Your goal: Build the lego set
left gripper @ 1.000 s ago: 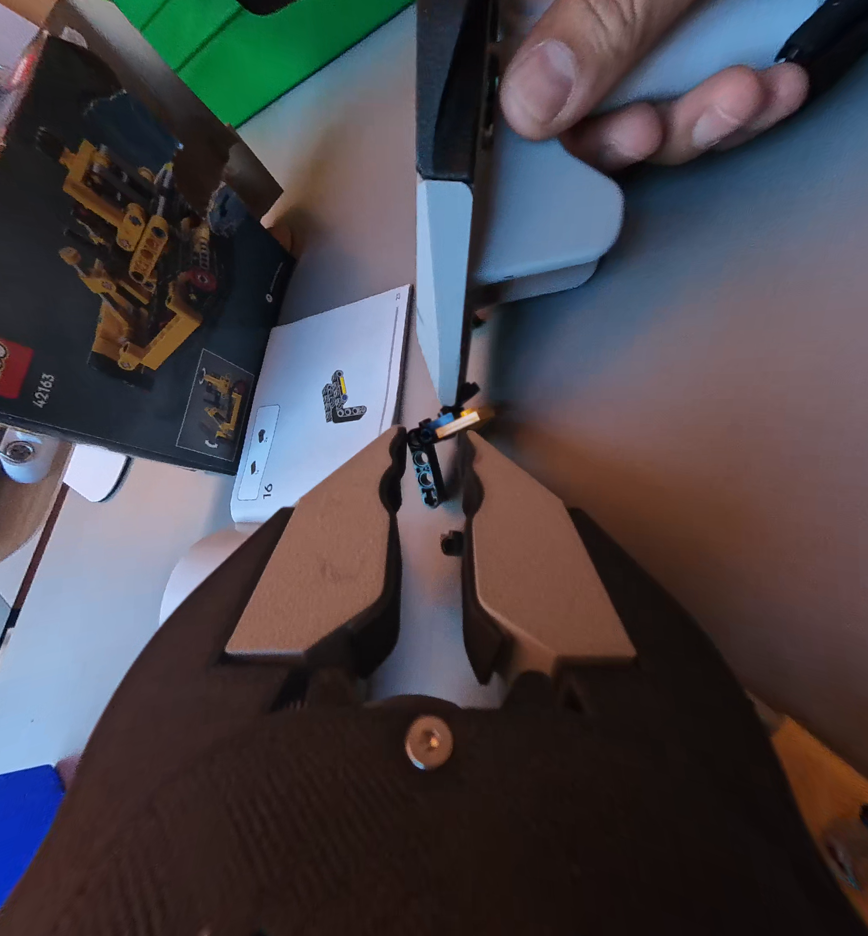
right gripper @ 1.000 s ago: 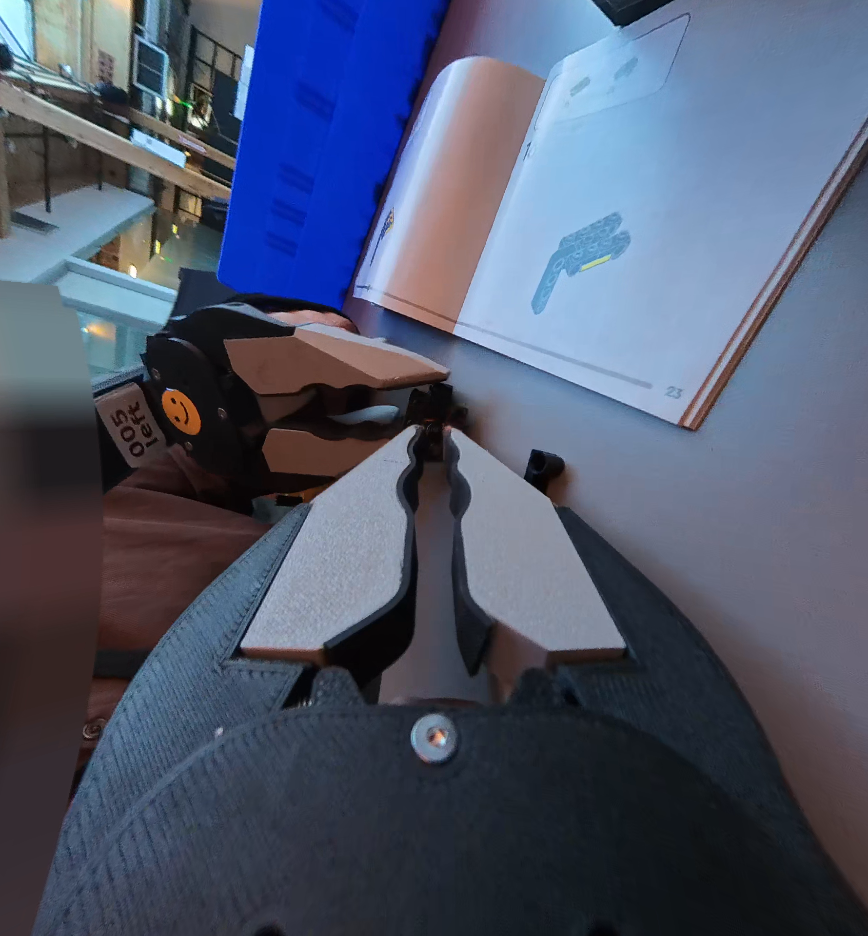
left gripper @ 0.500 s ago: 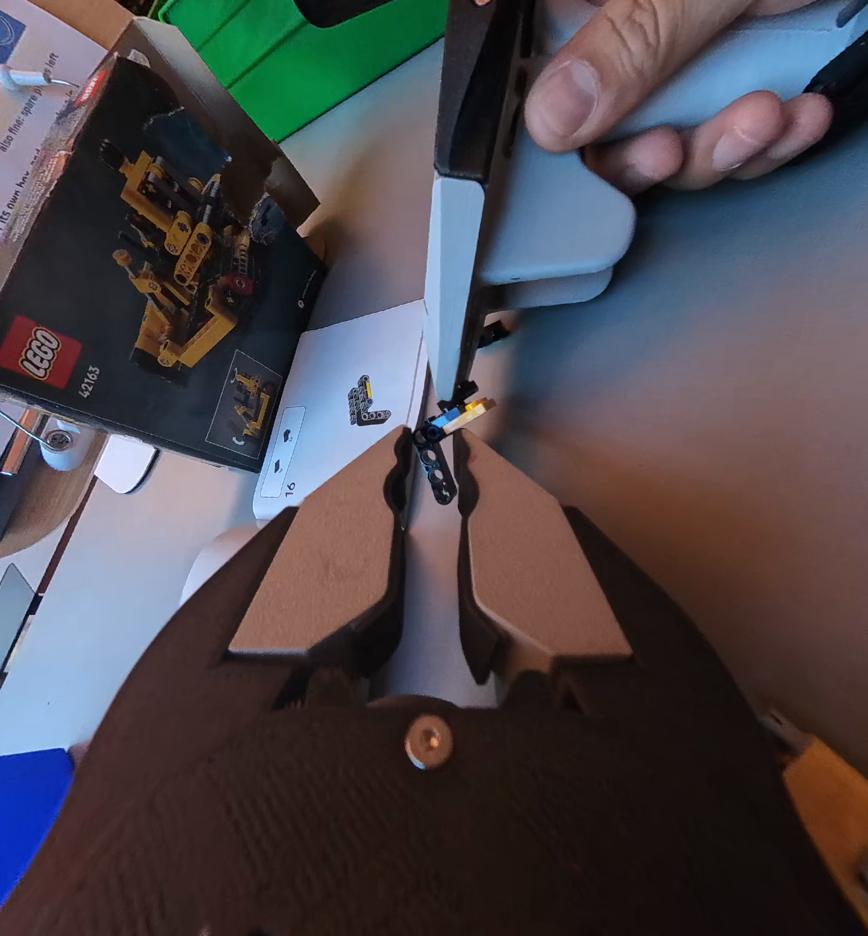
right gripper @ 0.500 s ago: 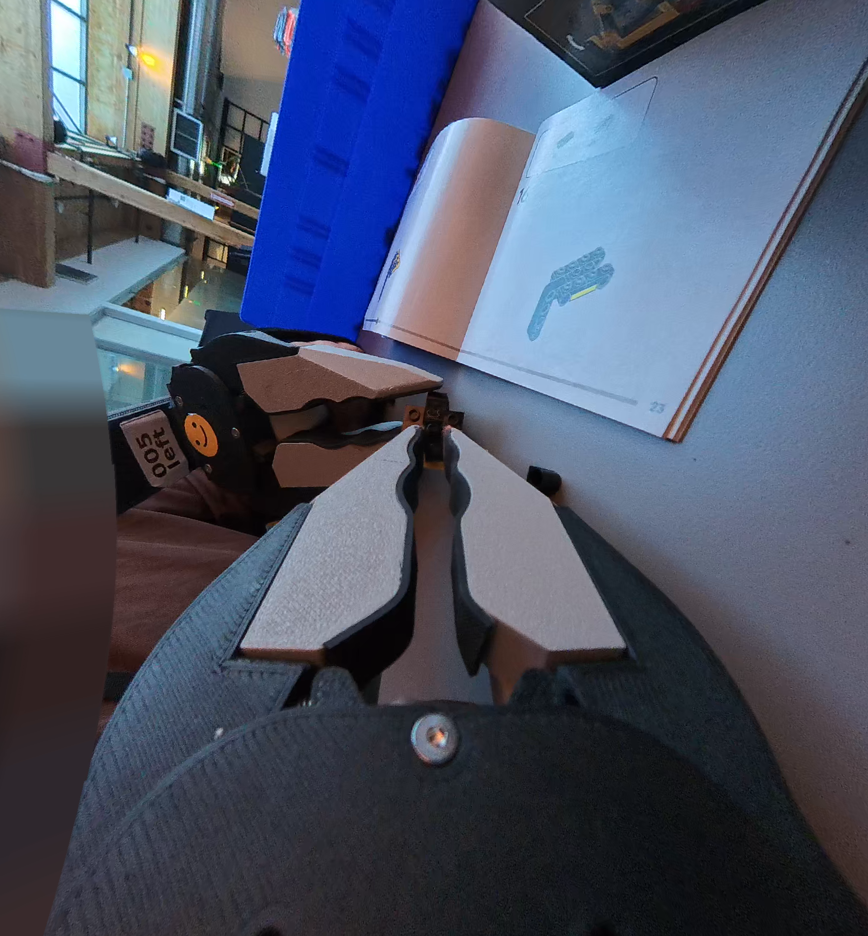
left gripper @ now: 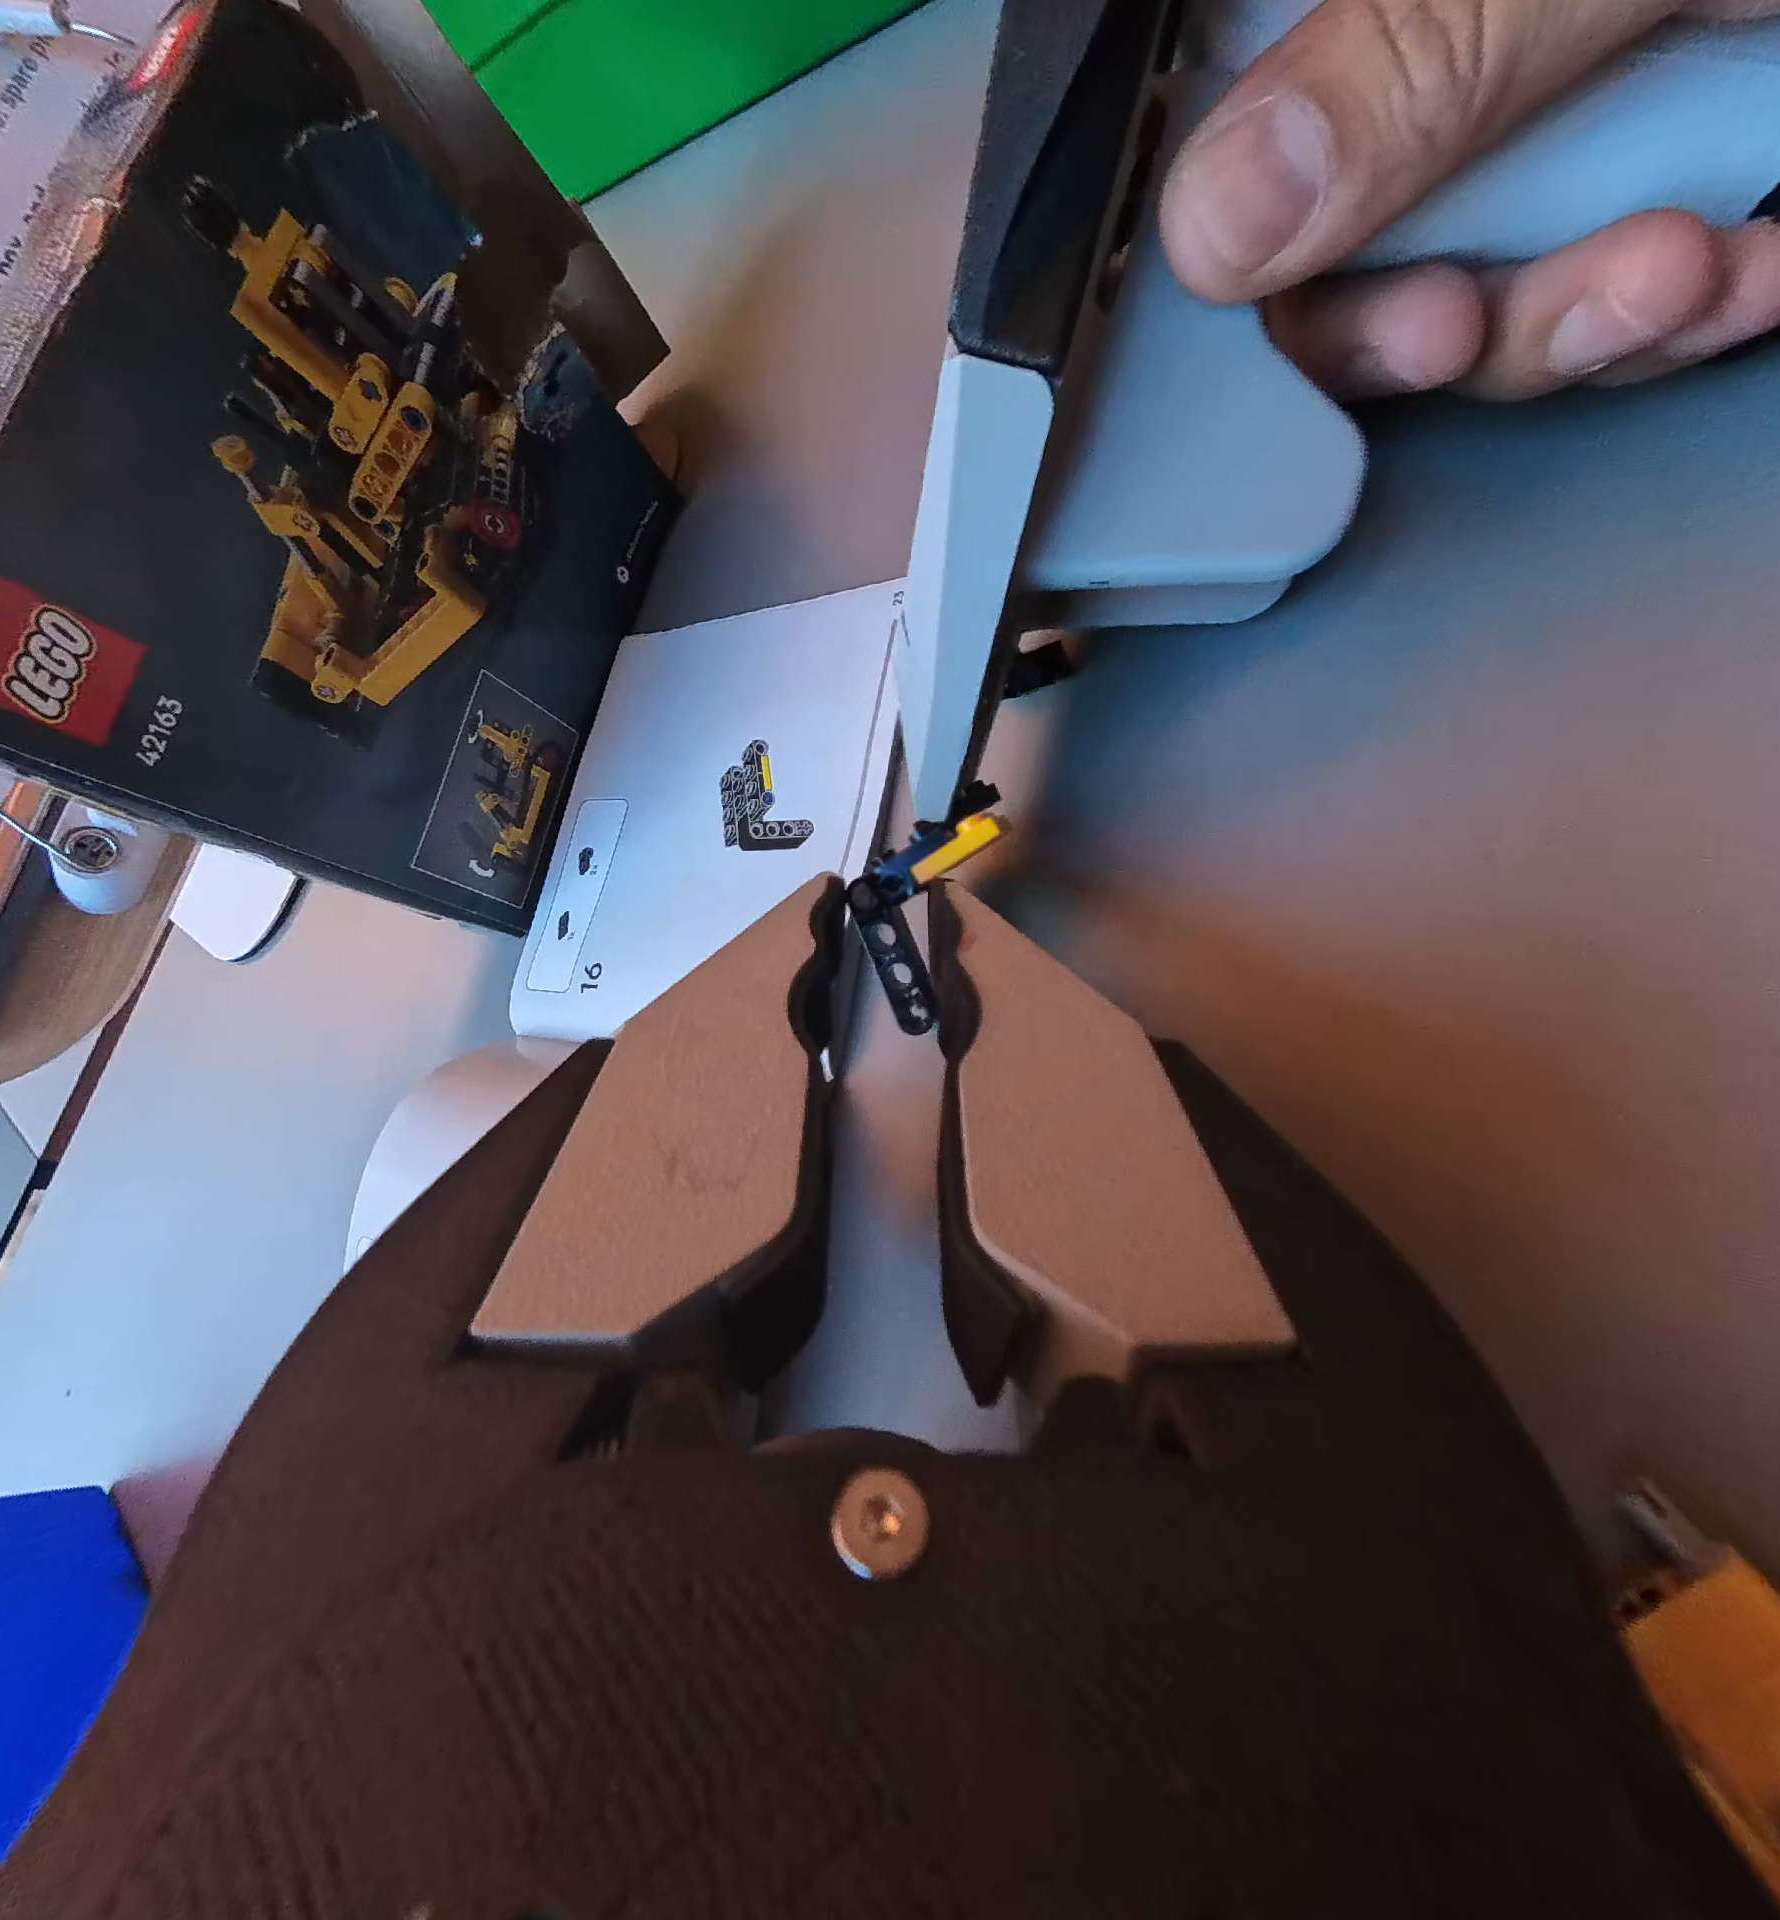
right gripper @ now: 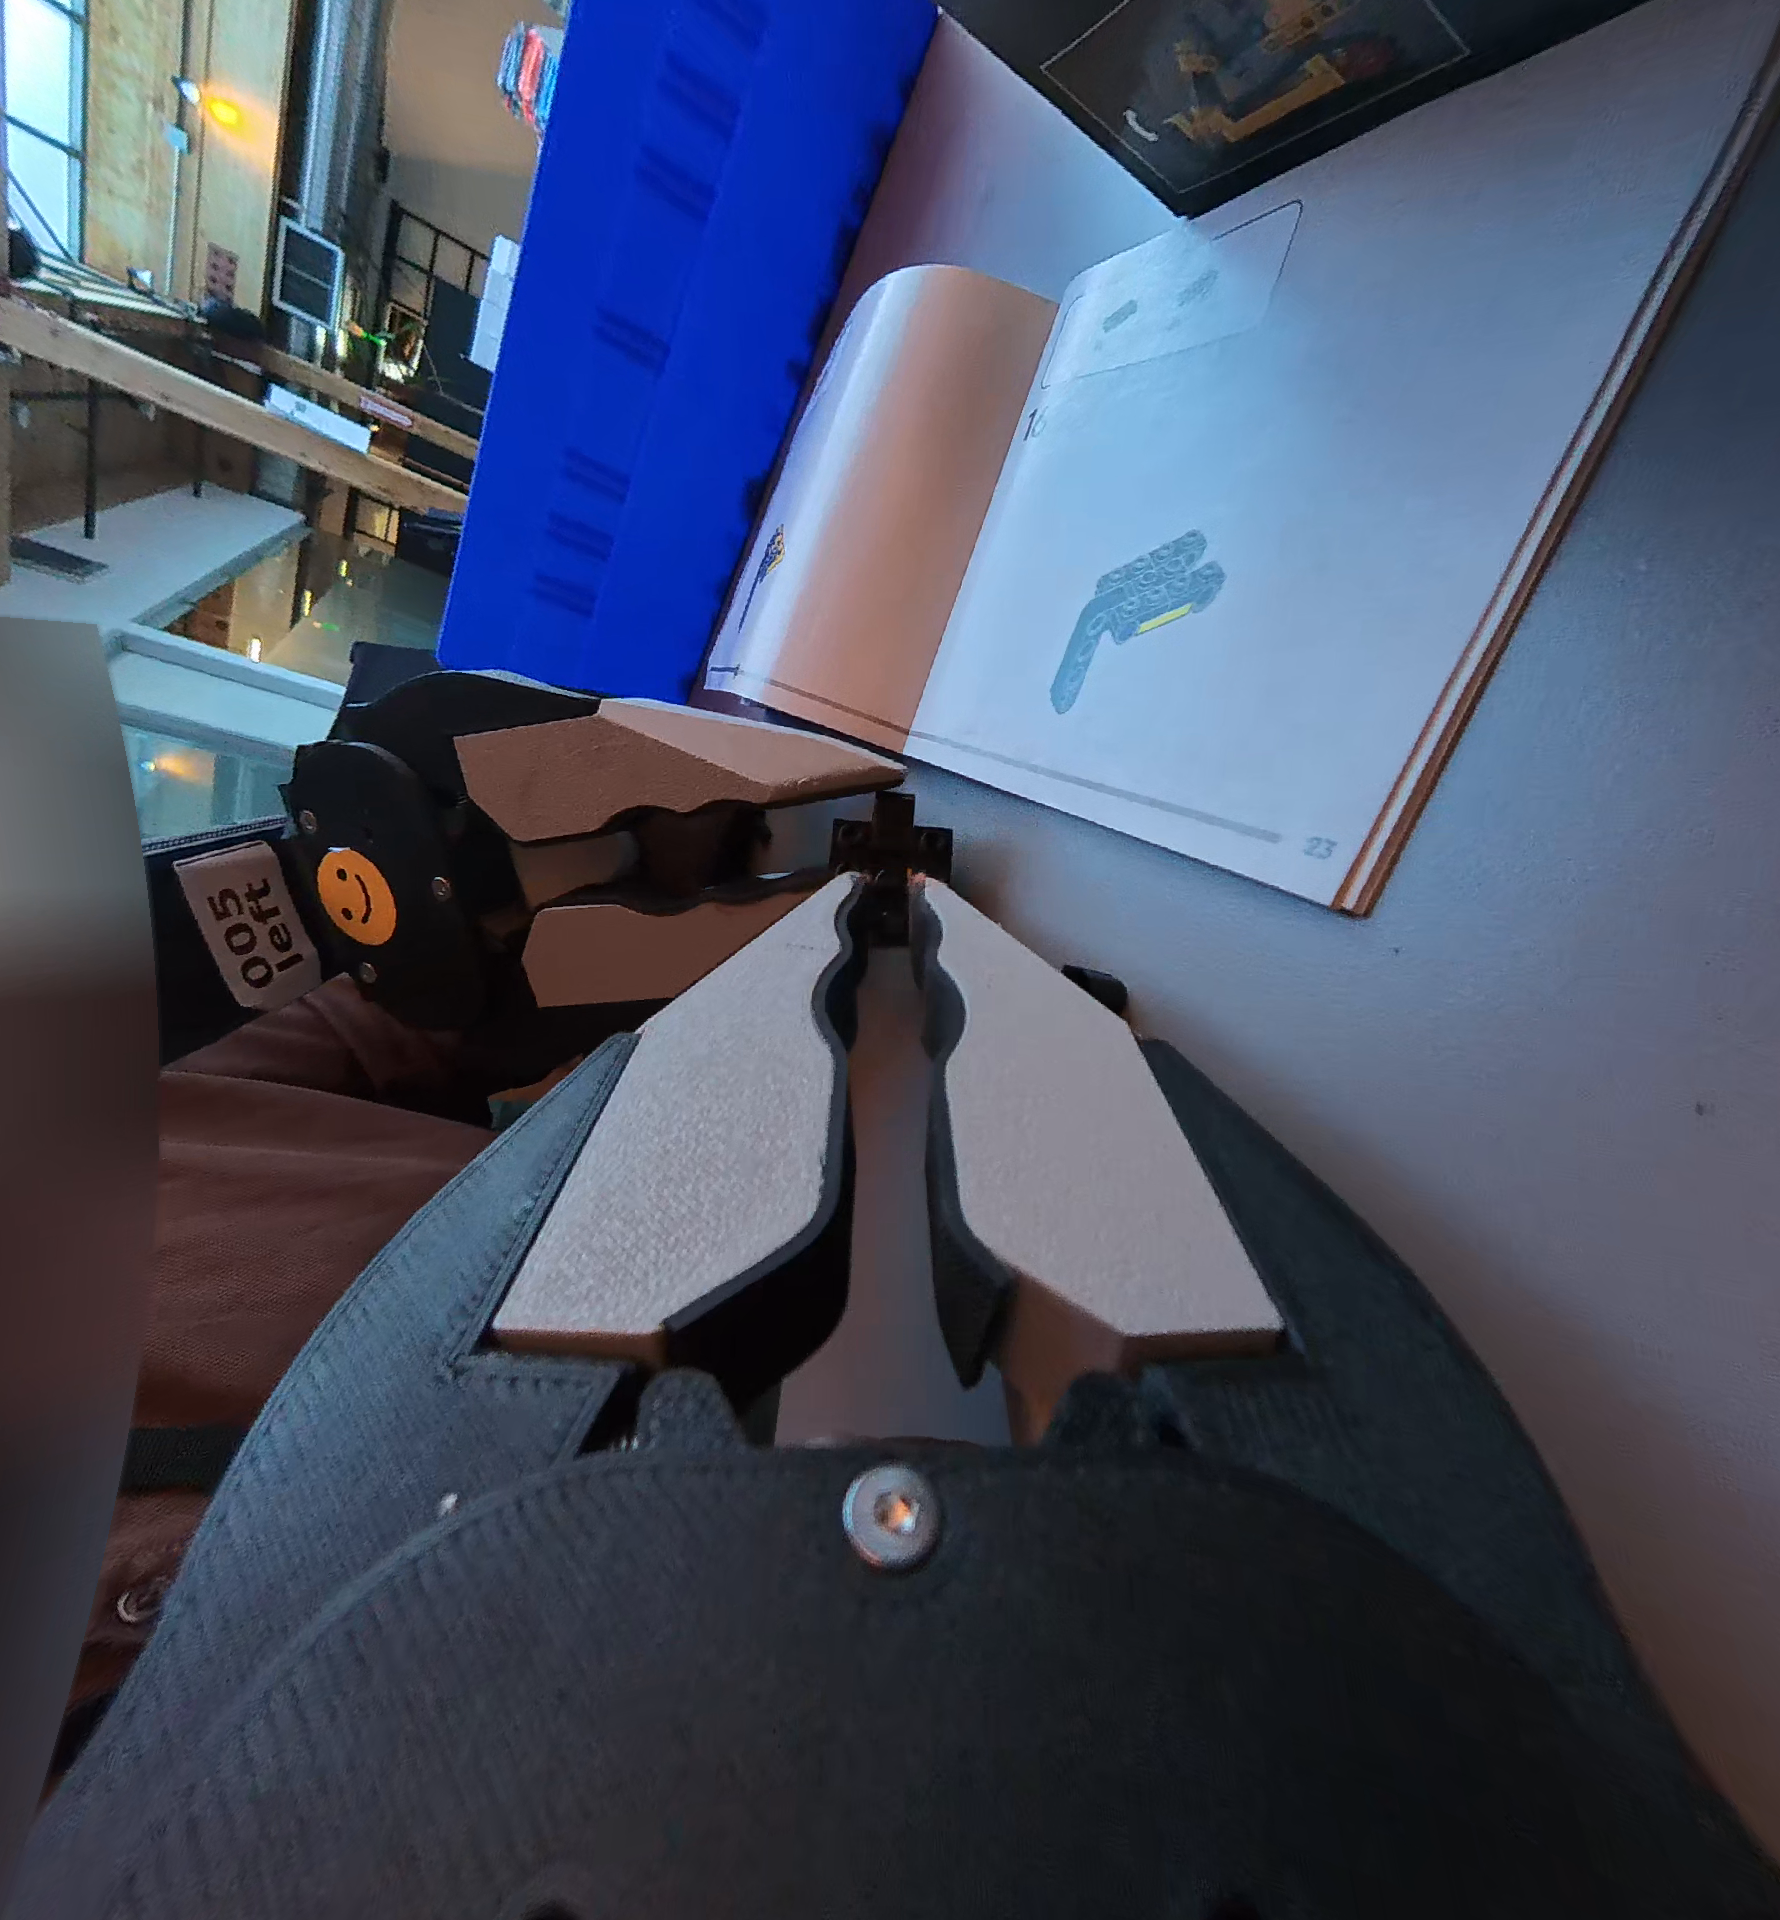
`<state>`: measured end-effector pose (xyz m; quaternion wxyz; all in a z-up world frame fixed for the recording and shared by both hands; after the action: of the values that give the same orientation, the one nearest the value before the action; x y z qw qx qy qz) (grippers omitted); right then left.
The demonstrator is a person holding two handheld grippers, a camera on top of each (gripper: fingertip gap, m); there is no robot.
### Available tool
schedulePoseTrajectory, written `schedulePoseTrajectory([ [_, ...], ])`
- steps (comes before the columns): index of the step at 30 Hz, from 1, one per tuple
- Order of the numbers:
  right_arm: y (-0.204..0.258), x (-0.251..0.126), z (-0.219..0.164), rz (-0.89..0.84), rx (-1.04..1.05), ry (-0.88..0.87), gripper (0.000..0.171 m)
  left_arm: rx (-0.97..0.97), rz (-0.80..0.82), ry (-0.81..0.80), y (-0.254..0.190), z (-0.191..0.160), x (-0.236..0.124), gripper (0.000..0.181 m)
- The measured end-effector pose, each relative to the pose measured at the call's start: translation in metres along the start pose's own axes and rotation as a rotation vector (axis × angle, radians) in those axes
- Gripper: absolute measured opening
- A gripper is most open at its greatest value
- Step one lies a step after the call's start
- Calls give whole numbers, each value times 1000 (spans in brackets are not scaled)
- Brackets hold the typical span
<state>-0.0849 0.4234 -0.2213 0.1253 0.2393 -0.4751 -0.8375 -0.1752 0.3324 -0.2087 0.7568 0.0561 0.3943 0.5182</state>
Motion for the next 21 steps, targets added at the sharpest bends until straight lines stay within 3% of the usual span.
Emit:
schedulePoseTrajectory([
  [11, 9, -3, 4, 12, -65, -29, 4, 6, 52, -66, 4, 3, -5, 13],
  [21, 62, -13, 27, -47, -324, -120, 4, 43, 314, -303, 24, 24, -36, 12],
])
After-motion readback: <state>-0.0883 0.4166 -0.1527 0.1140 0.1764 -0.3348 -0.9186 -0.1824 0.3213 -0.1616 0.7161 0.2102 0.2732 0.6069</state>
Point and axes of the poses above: each gripper's, where its closed fingertips meet, x out along the fingers, z out of its top, y = z × x across the jaws, the point moved 8 cm from there along -x, back along the fingers, and after that the axes turned 3 degrees about z, right-handed, at the moved point
